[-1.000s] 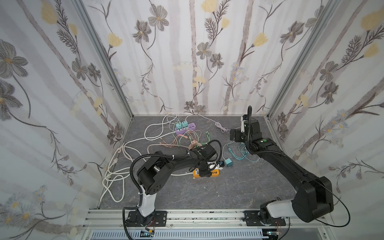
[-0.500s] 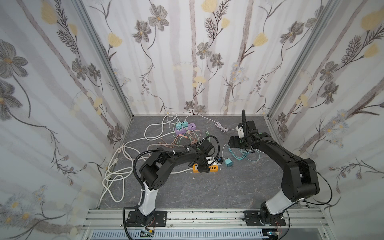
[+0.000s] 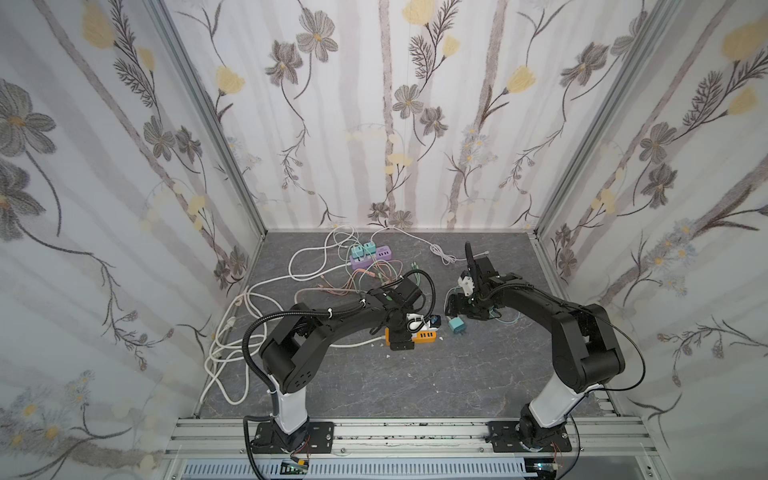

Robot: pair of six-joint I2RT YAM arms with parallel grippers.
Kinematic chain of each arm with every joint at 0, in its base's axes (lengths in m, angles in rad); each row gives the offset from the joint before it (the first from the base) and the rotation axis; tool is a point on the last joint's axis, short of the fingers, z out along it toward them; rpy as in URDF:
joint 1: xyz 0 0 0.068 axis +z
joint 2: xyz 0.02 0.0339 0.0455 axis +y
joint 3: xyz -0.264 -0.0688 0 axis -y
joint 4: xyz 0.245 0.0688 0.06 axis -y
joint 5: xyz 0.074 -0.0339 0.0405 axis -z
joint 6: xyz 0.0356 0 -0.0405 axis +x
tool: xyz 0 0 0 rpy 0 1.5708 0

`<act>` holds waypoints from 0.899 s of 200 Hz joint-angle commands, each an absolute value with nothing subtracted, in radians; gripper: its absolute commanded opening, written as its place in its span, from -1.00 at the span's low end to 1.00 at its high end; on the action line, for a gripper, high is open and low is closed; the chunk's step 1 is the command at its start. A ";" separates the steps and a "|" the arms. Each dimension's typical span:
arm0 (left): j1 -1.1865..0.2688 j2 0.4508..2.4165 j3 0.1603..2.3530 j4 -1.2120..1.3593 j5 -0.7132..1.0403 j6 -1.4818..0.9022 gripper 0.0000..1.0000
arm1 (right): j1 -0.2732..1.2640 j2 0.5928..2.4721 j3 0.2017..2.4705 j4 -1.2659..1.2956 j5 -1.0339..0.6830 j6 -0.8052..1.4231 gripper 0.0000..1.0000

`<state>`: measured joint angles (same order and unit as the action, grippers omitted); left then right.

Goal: Insert the plug

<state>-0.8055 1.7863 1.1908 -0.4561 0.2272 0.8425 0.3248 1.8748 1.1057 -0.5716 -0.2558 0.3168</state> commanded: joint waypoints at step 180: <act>-0.634 1.245 0.814 0.245 -0.378 -0.127 1.00 | 0.514 1.909 1.053 -0.569 0.043 0.303 0.18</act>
<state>-0.6498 1.2686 0.7879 0.3222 -0.2905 -0.0193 0.5072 1.9041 1.0550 -0.5861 -0.0078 0.3008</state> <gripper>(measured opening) 0.997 0.609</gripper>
